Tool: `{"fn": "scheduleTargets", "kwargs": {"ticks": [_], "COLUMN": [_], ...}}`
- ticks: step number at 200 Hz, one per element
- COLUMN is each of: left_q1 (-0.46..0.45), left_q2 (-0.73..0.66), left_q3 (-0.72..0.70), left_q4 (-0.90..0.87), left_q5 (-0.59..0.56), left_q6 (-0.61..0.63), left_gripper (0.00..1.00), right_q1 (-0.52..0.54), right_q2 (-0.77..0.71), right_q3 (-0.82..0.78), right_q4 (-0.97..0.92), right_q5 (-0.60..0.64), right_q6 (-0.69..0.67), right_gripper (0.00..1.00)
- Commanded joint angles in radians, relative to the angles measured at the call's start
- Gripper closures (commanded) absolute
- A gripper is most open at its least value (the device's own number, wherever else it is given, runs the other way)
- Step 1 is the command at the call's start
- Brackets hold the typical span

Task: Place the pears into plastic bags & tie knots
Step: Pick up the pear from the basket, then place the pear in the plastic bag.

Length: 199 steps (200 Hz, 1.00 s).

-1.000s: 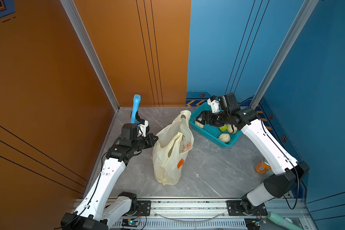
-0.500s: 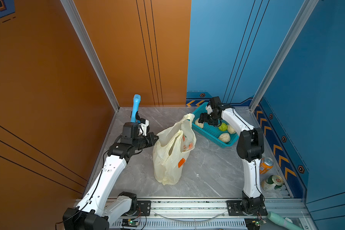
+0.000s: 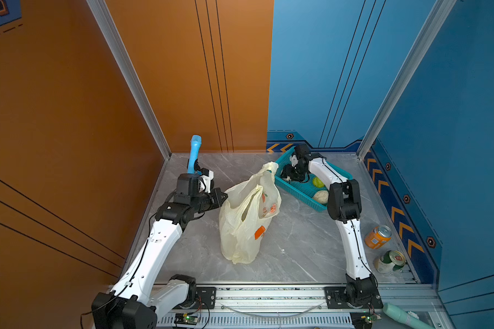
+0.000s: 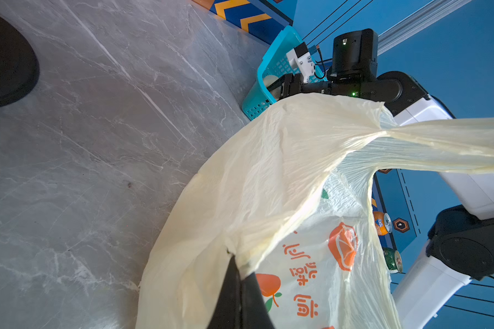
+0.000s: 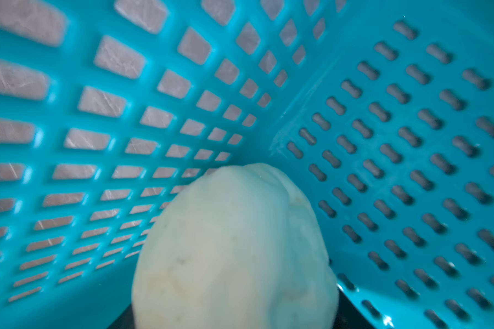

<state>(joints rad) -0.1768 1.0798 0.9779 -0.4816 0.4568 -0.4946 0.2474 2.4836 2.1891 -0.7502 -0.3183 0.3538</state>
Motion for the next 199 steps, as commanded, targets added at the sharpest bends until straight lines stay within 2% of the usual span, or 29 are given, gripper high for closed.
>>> {"fn": "scheduleTargets", "kwargs": {"ticks": [1, 30, 64, 103, 151, 199], "left_q1": [-0.001, -0.003, -0.007, -0.011, -0.01, -0.007], "left_q2": [0.011, 0.009, 0.012, 0.014, 0.008, 0.004], "left_q3": [0.035, 0.032, 0.03, 0.024, -0.003, -0.011], "left_q4": [0.009, 0.015, 0.035, 0.052, 0.081, 0.084], "left_q5": [0.011, 0.009, 0.01, 0.009, 0.012, 0.013], "left_q6": [-0.002, -0.003, -0.004, -0.008, -0.021, -0.026], "left_gripper": [1.0, 1.0, 1.0, 1.0, 1.0, 1.0], "right_q1": [-0.005, -0.003, 0.007, 0.051, 0.191, 0.377], "right_q2": [-0.069, -0.171, -0.344, -0.639, -0.94, -1.064], "right_q3": [-0.02, -0.073, -0.183, -0.385, -0.624, -0.7], "right_q4": [0.035, 0.045, 0.018, -0.028, -0.106, -0.164], "right_q5": [-0.009, -0.008, -0.016, -0.058, -0.028, 0.032], "right_q6": [0.008, 0.008, -0.001, -0.011, 0.028, 0.113], "right_gripper": [0.44, 0.53, 0.54, 0.53, 0.53, 0.52]}}
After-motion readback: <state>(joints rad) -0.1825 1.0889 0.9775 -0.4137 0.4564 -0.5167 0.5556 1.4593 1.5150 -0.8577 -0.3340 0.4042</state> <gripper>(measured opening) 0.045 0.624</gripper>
